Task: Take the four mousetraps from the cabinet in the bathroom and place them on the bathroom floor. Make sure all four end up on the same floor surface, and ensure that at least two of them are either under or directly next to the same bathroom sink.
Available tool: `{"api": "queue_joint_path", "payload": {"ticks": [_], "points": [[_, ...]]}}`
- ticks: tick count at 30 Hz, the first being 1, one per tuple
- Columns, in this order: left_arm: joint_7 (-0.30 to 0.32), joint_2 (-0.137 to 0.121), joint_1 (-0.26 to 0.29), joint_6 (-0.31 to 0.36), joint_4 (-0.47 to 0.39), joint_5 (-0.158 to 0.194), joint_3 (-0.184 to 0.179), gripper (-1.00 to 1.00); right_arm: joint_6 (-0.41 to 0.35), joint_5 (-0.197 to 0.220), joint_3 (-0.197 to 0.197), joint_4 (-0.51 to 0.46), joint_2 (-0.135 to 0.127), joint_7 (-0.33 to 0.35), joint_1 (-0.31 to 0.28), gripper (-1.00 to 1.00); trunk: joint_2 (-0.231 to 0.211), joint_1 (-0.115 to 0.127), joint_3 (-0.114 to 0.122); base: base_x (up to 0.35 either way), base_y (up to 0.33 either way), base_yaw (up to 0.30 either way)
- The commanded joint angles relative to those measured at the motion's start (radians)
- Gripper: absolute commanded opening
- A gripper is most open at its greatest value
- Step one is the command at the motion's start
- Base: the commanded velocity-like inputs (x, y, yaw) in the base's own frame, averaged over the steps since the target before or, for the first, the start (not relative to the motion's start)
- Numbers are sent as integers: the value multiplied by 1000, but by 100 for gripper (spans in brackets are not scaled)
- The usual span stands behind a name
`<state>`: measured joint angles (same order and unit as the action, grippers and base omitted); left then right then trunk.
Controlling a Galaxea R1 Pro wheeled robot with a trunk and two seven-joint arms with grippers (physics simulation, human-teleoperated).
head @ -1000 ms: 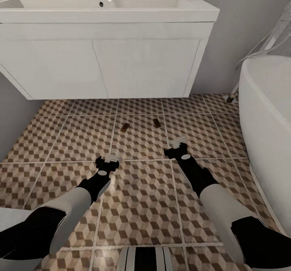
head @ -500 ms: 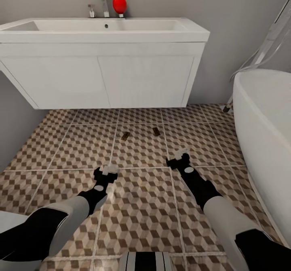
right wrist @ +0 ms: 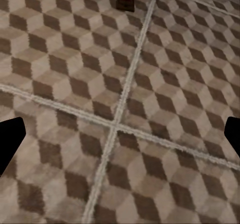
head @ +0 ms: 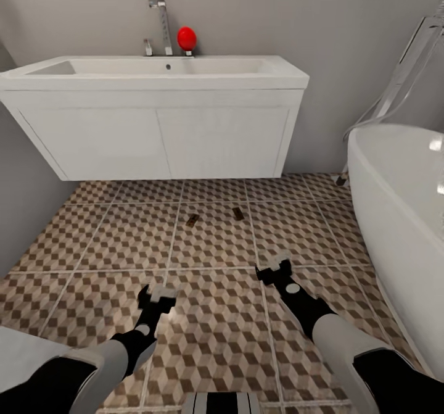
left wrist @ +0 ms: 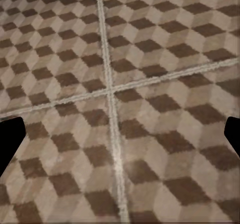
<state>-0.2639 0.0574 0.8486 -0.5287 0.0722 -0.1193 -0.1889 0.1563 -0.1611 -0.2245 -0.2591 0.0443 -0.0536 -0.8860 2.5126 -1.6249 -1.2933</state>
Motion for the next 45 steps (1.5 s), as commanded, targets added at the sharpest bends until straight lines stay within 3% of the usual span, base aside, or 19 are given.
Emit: {"api": "queue_joint_path", "payload": {"ticks": [1, 6, 10, 13, 18, 22, 30, 36, 37, 45], "points": [[-10, -1, -6, -13, 5, -10, -3, 100, 16, -6, -1, 16, 0, -6, -1, 100, 0, 1, 4, 0, 0, 0], [-11, -15, -60, -94, 6, -6, -3, 100, 139, 55, -1, 158, -9, -11, -1, 100, -1, 3, 28, 0, 0, 0], [-11, -25, -87, -141, 7, -4, -3, 100, 207, 90, -1, 218, -28, -12, 3, 100, -2, 5, 48, 0, 0, 0], [-11, -42, -130, -176, 7, -3, -3, 100, 242, 112, -1, 236, -52, -11, 64, 100, -3, 6, 62, 0, 0, 0], [-11, -46, -146, -228, 7, -3, -3, 100, 288, 150, -1, 239, -62, -11, 127, 100, -4, 8, 87, 0, 0, 0], [-11, -48, -155, -238, 8, -3, -3, 100, 337, 180, -2, 240, -70, -11, 170, 100, -5, 10, 107, 0, 0, 0], [-11, -45, -164, -241, 8, -3, -3, 100, 399, 192, -1, 241, -80, -11, 236, 100, -7, 14, 147, 0, 0, 0], [-11, -35, -168, -241, 8, -3, -4, 100, 417, 205, -2, 241, -91, -11, 258, 100, -8, 16, 178, 0, 0, 0], [-10, -30, -171, -240, 8, -3, -4, 100, 419, 238, -2, 241, -93, -10, 262, 100, -8, 17, 183, 0, 0, 0], [-9, -29, -177, -239, 8, -3, -3, 100, 420, 273, -2, 242, -94, -9, 264, 100, -10, 20, 226, 0, 0, 0]]}}
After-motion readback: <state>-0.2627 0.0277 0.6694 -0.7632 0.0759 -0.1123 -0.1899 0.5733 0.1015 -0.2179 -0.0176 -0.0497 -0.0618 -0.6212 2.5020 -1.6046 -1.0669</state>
